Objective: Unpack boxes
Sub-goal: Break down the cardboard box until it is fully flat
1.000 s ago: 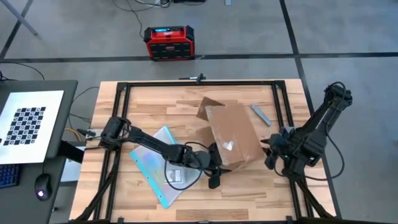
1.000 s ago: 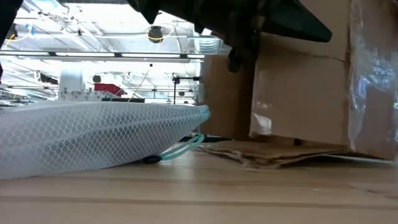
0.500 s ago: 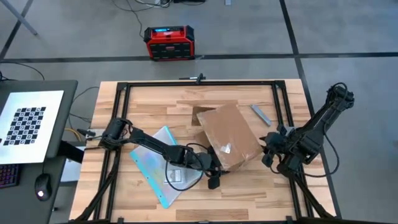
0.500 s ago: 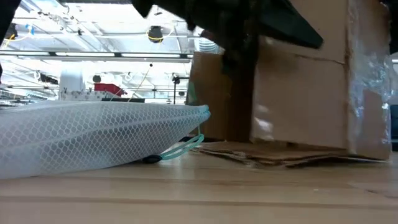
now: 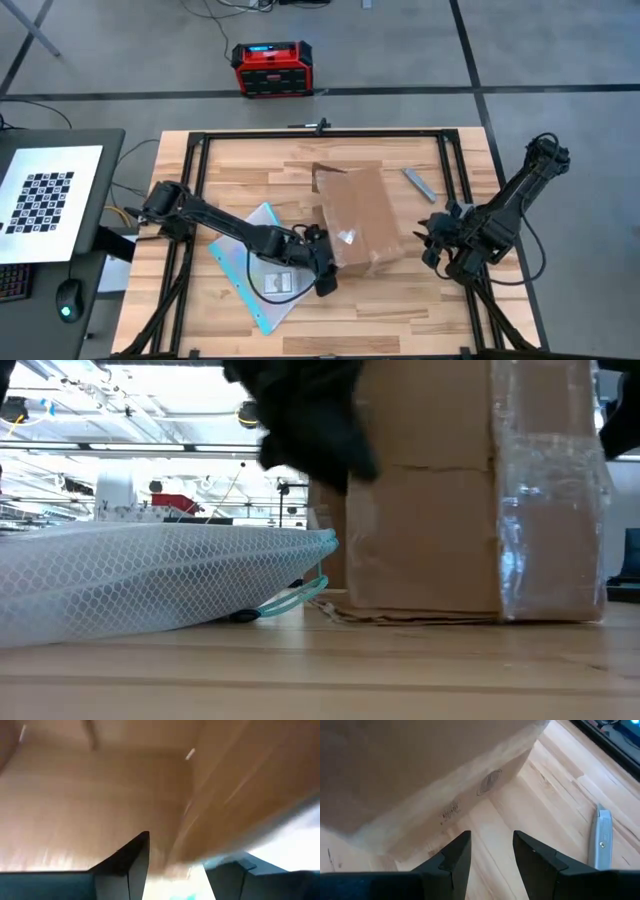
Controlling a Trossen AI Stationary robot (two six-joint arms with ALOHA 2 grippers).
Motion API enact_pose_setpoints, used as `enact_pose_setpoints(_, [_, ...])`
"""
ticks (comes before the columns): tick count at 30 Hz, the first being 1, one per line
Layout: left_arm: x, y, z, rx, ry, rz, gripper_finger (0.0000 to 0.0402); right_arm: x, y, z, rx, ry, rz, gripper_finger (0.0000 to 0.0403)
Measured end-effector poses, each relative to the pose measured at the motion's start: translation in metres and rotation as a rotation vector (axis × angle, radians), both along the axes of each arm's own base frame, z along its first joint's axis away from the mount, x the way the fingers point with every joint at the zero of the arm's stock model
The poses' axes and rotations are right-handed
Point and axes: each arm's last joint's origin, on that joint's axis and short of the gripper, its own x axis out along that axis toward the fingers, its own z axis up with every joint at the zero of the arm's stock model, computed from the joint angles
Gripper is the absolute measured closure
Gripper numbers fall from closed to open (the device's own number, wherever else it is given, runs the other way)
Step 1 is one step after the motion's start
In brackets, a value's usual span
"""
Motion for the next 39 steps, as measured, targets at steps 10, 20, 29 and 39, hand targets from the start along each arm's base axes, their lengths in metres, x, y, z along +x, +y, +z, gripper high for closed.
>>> enact_pose_setpoints(10, [-0.024,-0.005,-0.018,-0.001,0.160,0.136,0.0247,0.006,-0.008,-0.015,0.000,0.042,-0.026,0.0265])
enact_pose_setpoints(20, [0.006,-0.014,-0.088,-0.053,0.084,0.104,0.0247,0.034,-0.023,-0.023,-0.017,0.057,0.015,0.0265])
enact_pose_setpoints(29, [0.030,-0.002,-0.116,-0.139,0.032,0.131,0.0247,0.058,-0.030,-0.015,0.009,-0.003,0.145,0.0265])
enact_pose_setpoints(39, [0.047,0.020,-0.110,-0.132,-0.090,0.084,0.0247,0.075,-0.028,0.033,-0.044,-0.136,0.258,0.0265])
